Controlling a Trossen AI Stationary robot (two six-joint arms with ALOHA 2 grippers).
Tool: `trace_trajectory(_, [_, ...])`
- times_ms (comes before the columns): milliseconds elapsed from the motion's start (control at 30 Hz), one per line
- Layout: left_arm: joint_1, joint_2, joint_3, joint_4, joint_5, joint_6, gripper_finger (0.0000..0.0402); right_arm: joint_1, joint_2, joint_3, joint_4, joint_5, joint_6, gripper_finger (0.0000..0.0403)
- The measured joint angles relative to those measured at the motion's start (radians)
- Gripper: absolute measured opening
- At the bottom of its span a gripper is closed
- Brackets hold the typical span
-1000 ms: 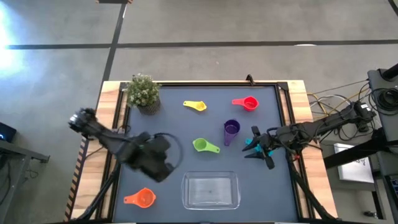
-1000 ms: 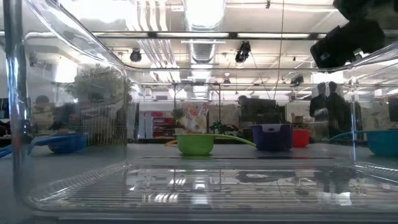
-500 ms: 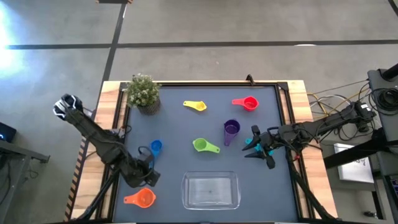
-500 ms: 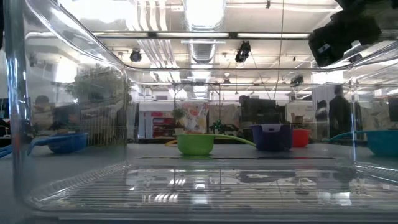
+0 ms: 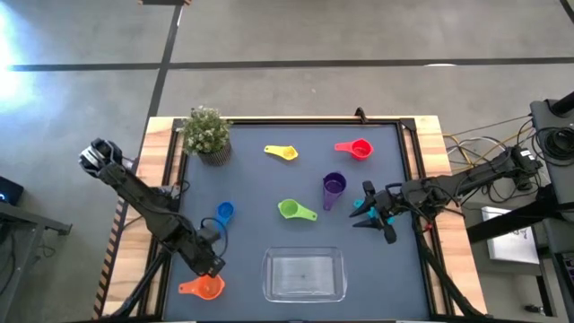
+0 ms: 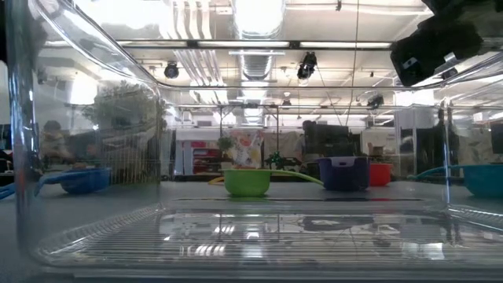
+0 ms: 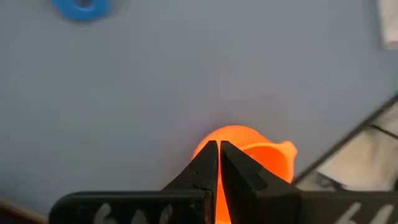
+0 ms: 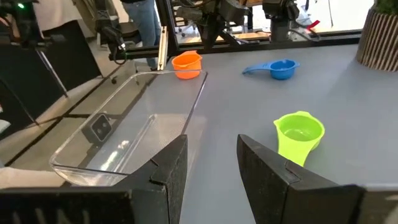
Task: Nest measuring cups in basket
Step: Stack the orange measuring cup on the purple measuring cup
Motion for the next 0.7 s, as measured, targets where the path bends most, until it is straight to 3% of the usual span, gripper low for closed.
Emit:
trace_trajectory(200, [-0.012, 0.097, 0.133, -0.078, -0.003, 0.182, 0.0019, 0.000, 0.000, 0.000, -0.009, 0.000, 0.000, 0.0128])
trace_trajectory(333, [-0.013, 0.204, 0.215, -0.140, -0.004, 0.238, 0.0068, 0.000, 0.000, 0.000, -0.009, 0.000, -0.005, 0.0128])
trace_trajectory(533, [-0.046, 0.342, 0.309, -0.281, 0.104, 0.282, 0.0158, 0.000, 0.000, 0.000, -0.016, 0.000, -0.006, 0.0128])
trace_trajectory(700, [-0.086, 0.359, 0.321, -0.287, 0.102, 0.254, 0.0184, 0.000, 0.000, 0.000, -0.016, 0.000, -0.002, 0.0128])
